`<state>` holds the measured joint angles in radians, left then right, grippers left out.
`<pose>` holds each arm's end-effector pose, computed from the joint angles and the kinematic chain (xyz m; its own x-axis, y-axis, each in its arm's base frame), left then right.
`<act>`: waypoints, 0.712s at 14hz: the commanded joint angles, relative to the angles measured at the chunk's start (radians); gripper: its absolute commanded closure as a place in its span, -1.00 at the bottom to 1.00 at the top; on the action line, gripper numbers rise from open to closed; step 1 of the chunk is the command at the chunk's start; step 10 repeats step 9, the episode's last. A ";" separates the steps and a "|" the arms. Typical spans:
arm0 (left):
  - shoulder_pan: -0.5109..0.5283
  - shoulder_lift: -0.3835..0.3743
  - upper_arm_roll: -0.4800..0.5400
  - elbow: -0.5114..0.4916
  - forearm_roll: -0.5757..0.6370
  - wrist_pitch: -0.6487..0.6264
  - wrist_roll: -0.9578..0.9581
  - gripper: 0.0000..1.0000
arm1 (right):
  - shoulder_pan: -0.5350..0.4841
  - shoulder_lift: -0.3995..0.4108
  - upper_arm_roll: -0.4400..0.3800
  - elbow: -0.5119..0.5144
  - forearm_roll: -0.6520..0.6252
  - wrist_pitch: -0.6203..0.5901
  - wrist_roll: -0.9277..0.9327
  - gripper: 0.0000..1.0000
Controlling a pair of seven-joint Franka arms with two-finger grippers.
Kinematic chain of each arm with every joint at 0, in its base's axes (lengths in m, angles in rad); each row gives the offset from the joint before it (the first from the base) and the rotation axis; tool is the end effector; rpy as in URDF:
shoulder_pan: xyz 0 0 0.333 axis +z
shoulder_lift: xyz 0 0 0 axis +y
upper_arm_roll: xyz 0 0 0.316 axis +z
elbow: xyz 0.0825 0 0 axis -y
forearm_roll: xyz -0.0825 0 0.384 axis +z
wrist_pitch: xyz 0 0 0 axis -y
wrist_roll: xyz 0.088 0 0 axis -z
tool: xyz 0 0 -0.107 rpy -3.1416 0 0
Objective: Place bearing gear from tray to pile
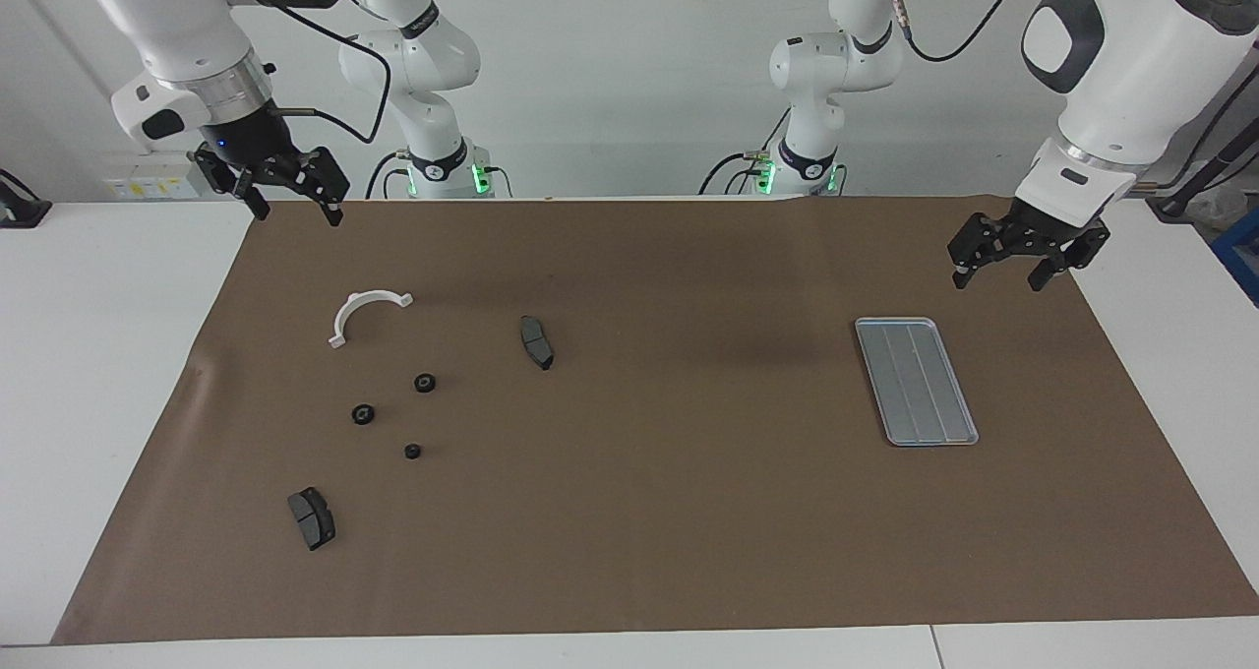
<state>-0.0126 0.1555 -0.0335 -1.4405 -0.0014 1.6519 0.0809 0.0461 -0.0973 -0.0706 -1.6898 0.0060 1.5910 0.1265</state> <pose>0.6096 -0.0266 0.6033 0.9905 -0.1258 0.0563 -0.1261 -0.9920 0.0021 0.5248 -0.0140 0.6224 0.9887 -0.1502 -0.0033 -0.1502 -0.9886 -0.0125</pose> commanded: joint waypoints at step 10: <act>0.005 -0.043 0.000 -0.058 0.011 0.031 0.016 -1.00 | 0.011 -0.001 0.022 0.019 -0.047 -0.035 -0.010 -1.00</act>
